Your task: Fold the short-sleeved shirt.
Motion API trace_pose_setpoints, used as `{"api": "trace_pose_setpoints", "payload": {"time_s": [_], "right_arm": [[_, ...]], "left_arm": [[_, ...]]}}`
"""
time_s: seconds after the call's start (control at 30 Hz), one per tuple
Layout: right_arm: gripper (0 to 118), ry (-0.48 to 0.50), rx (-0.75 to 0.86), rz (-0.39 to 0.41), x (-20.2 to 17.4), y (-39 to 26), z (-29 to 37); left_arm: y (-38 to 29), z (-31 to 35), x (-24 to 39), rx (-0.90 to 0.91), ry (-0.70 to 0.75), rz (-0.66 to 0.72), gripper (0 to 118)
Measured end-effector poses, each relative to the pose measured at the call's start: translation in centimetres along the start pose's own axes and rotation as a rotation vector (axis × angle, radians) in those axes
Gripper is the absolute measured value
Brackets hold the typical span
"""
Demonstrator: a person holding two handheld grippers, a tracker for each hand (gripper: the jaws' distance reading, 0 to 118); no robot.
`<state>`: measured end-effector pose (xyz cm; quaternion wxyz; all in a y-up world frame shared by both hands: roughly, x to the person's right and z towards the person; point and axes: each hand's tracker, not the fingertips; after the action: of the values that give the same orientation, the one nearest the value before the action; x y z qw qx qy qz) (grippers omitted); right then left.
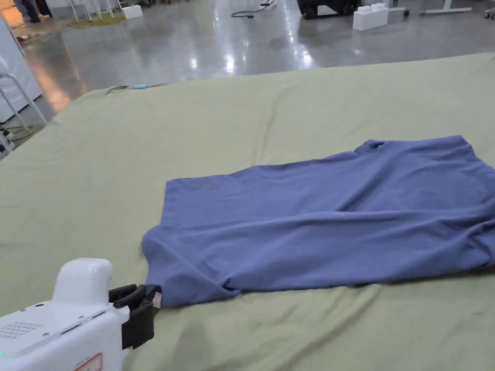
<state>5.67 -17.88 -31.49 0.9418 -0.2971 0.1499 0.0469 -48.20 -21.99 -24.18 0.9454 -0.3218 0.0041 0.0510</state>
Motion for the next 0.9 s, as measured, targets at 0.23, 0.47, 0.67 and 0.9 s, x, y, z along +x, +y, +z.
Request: {"api": "trace_pose_setpoints", "payload": {"time_s": [0.23,0.47,0.67,0.9], "right_arm": [[4,0.028,-0.025,-0.006,-0.9,0.2,-1.1],[4,0.016,-0.052,0.005,0.9,1.6,-5.2],[101,0.020,-0.227,-0.088,5.0,2.4,-11.9],[25,0.059,-0.231,-0.116,5.4,2.7,-14.5]], "left_arm": [[1.9,-7.6,-1.9,-0.226,0.097,0.126,46],[2.5,-7.1,-0.9,-0.189,0.072,0.026,10],[3.2,-4.5,-1.0,-0.110,0.029,0.016,9],[3.3,-4.8,0.1,-0.143,0.029,-0.004,9]]}}
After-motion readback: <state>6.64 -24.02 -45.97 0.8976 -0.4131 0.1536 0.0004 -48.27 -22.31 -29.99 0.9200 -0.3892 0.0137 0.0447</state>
